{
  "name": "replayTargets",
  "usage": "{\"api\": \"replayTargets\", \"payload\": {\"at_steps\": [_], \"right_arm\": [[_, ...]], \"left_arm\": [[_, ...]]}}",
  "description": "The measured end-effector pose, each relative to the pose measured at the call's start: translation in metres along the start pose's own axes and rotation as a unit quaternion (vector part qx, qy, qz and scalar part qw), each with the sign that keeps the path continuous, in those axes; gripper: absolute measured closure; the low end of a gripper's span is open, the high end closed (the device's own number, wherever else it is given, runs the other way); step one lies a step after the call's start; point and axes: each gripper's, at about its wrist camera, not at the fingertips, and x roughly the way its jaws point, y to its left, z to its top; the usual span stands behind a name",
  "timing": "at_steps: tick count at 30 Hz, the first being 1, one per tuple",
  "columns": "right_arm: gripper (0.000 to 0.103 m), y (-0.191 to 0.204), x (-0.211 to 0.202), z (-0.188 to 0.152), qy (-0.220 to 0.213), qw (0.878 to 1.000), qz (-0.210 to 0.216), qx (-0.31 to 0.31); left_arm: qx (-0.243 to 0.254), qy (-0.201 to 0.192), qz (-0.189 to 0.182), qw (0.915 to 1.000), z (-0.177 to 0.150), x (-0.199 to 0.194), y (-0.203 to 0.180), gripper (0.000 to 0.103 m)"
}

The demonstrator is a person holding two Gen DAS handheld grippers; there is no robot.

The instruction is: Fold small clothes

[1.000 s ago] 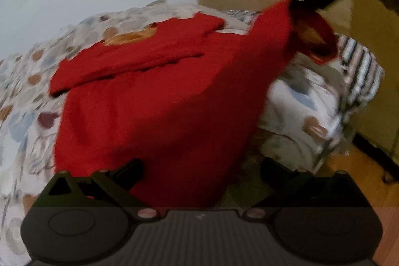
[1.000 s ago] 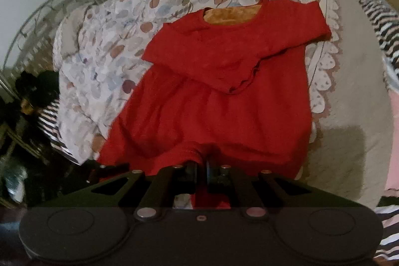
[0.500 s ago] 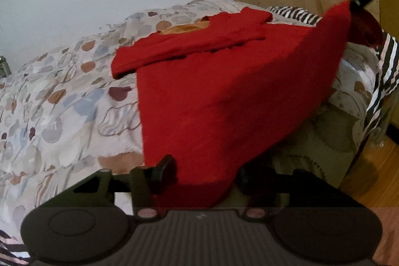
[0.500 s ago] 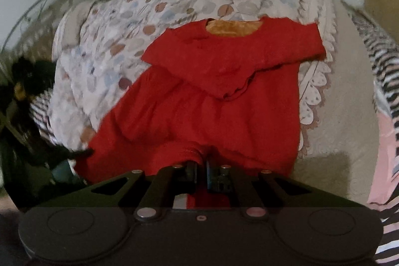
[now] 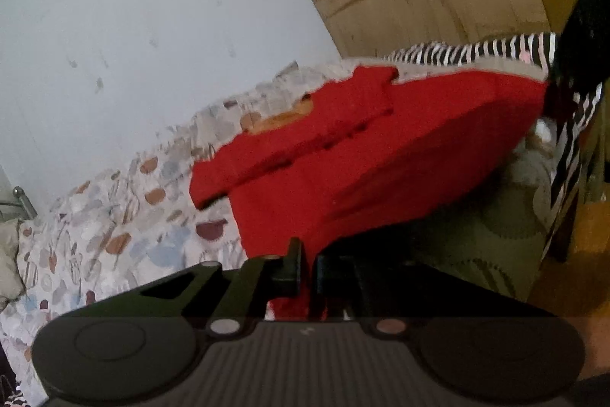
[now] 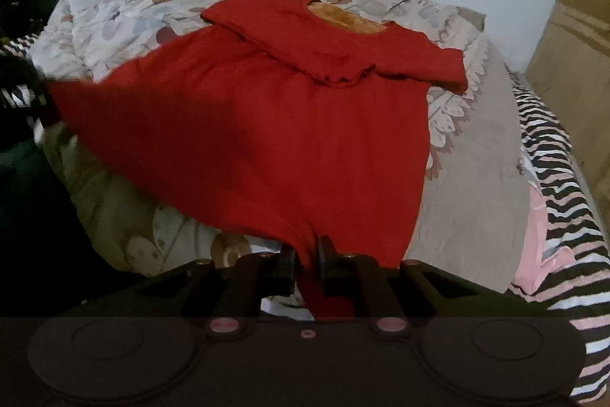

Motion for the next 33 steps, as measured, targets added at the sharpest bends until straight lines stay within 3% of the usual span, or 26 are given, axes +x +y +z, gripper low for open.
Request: {"api": "replayTargets", "payload": {"at_steps": [5, 8, 10, 12, 16, 20, 21, 22, 25, 30, 33], "right_arm": [[0.081, 0.01, 0.002, -0.01, -0.024, 1.0, -0.02, -0.004], [0.062, 0.022, 0.001, -0.011, -0.039, 0.999, -0.021, -0.029], [0.039, 0.033, -0.002, -0.01, -0.062, 0.997, -0.015, -0.047], [0.028, 0.046, -0.004, -0.009, -0.089, 0.994, -0.013, -0.065], [0.023, 0.077, 0.01, -0.005, -0.111, 0.987, -0.03, -0.111], [0.026, 0.098, 0.035, 0.002, -0.123, 0.983, -0.085, -0.111], [0.036, 0.099, 0.038, 0.005, -0.128, 0.982, -0.092, -0.106], [0.055, 0.099, 0.04, 0.007, -0.13, 0.982, -0.092, -0.102], [0.08, 0.098, 0.038, 0.017, -0.145, 0.979, -0.091, -0.113], [0.089, 0.089, 0.024, 0.025, -0.153, 0.975, -0.068, -0.143], [0.089, 0.081, 0.017, 0.029, -0.145, 0.978, -0.049, -0.143]], "left_arm": [[-0.007, -0.012, -0.002, 0.9999, 0.012, -0.004, 0.007, 0.098], [-0.019, -0.012, -0.009, 0.9997, 0.019, -0.003, 0.015, 0.098], [-0.027, -0.011, -0.015, 0.9995, 0.025, -0.003, 0.021, 0.098], [-0.035, -0.01, -0.021, 0.9991, 0.031, -0.002, 0.027, 0.098], [-0.052, -0.009, -0.032, 0.9981, 0.041, 0.001, 0.035, 0.098], [-0.054, -0.007, -0.035, 0.9979, 0.044, 0.002, 0.037, 0.098], [-0.05, -0.005, -0.035, 0.9981, 0.042, 0.002, 0.036, 0.098], [-0.046, -0.003, -0.035, 0.9983, 0.04, 0.002, 0.035, 0.098], [-0.034, 0.006, -0.034, 0.9988, 0.034, 0.0, 0.028, 0.098], [-0.027, 0.027, -0.041, 0.9984, 0.018, 0.001, 0.01, 0.097], [-0.021, 0.049, -0.058, 0.9969, 0.008, 0.011, -0.003, 0.087]]}}
